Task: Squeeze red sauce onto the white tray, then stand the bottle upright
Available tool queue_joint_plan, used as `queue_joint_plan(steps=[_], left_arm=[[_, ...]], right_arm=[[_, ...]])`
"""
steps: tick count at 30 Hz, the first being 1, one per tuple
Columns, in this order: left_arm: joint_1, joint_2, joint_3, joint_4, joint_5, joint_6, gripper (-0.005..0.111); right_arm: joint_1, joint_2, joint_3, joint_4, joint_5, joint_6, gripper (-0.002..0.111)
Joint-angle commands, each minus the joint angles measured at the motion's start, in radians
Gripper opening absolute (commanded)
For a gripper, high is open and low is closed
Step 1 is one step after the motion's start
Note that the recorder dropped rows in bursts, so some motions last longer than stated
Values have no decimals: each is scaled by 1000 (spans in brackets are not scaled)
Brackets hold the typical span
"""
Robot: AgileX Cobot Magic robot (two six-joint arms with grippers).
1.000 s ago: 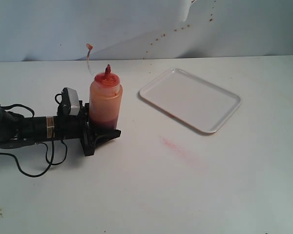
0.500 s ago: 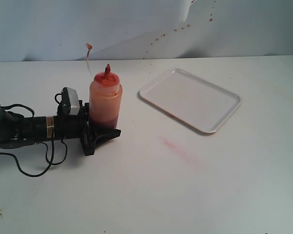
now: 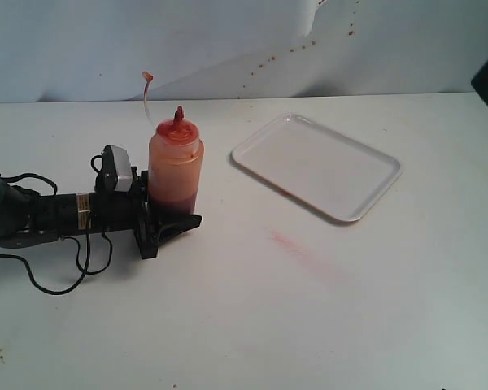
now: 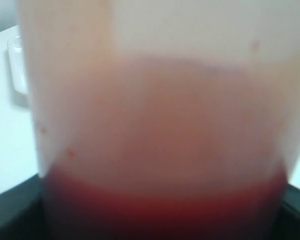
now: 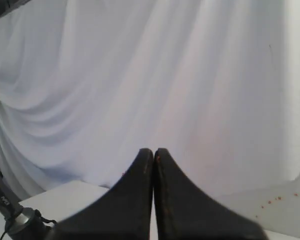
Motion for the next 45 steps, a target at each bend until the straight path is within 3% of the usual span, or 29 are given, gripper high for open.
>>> queue_joint_plan(steps=[1,9,16,22,25,30,35,40,45], left_arm=[[1,-23,-3,-27,-48,39,0],[1,-23,-3,-72,-48,39,0],[1,-55,-3,-79,-48,37,0],[-31,-117,-3,-344,-40,39,0],[-83,-158,-4,-536,98,89,0],[-182,-235,-23,-741,343,374,0],[-258,-290,-167,-993,687,590,0],[-293,-287,-412,-1016,1060,789,0],[-313,-241,-605,-974,1239,831,0]], right_arm=[[2,165,-113,-8,99,-9,0],[2,432,-366,9,258,-73,0],[2,655,-522,8,243,-117,0],[2,817,-533,53,56,-145,0],[2,868,-533,209,-21,-181,0],[2,921,-533,318,-36,-375,0],[0,921,-576,348,20,-476,0],[0,921,-668,288,306,-479,0],[0,921,-695,285,403,-464,0]])
